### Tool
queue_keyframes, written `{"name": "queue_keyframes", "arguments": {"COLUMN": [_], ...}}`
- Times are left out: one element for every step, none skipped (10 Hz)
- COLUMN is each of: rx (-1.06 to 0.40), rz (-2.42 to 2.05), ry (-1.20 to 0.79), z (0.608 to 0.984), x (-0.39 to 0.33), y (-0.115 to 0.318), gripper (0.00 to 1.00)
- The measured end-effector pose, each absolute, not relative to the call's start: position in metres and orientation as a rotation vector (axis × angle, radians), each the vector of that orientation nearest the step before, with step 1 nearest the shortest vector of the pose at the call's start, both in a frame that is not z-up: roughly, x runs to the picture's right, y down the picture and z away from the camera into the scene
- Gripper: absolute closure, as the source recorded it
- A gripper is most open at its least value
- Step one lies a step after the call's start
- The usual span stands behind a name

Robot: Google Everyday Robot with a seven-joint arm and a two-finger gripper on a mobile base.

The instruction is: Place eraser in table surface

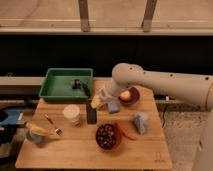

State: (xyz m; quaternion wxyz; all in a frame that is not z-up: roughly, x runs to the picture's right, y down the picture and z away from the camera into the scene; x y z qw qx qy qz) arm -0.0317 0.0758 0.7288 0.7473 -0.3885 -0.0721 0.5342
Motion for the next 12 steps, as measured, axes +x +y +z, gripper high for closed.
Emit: {"name": "queue_keyframes", "arguments": {"rx": [-0.867, -0.889, -0.911, -0.930, -0.963, -0.984, -1.006, -1.031, -1.056, -1.074, -1.097, -1.117], "rz": [1.161, 1.149, 1.136, 1.126, 1.106, 1.098, 1.096, 1.093, 1.088, 1.087, 1.089, 1.093], "ry": [-0.152, -0.145, -0.137, -0.130, -0.125, -0.120, -0.113, -0.105, -0.096, -0.089, -0.075, -0.063], "z": [0.736, 0.743, 0.750, 0.757, 0.767, 0.771, 0.780, 0.788, 0.795, 0.800, 0.806, 0.811], "x": [-0.037, -0.043, -0.050, -0.056, -0.070, -0.074, -0.076, -0.079, -0.083, -0.086, -0.086, -0.086], "y": [0.080, 0.084, 0.089, 0.093, 0.100, 0.105, 0.112, 0.120, 0.128, 0.134, 0.142, 0.150], "gripper": [1.00, 1.00, 1.00, 1.00, 1.00, 1.00, 1.00, 1.00, 1.00, 1.00, 1.00, 1.00]}}
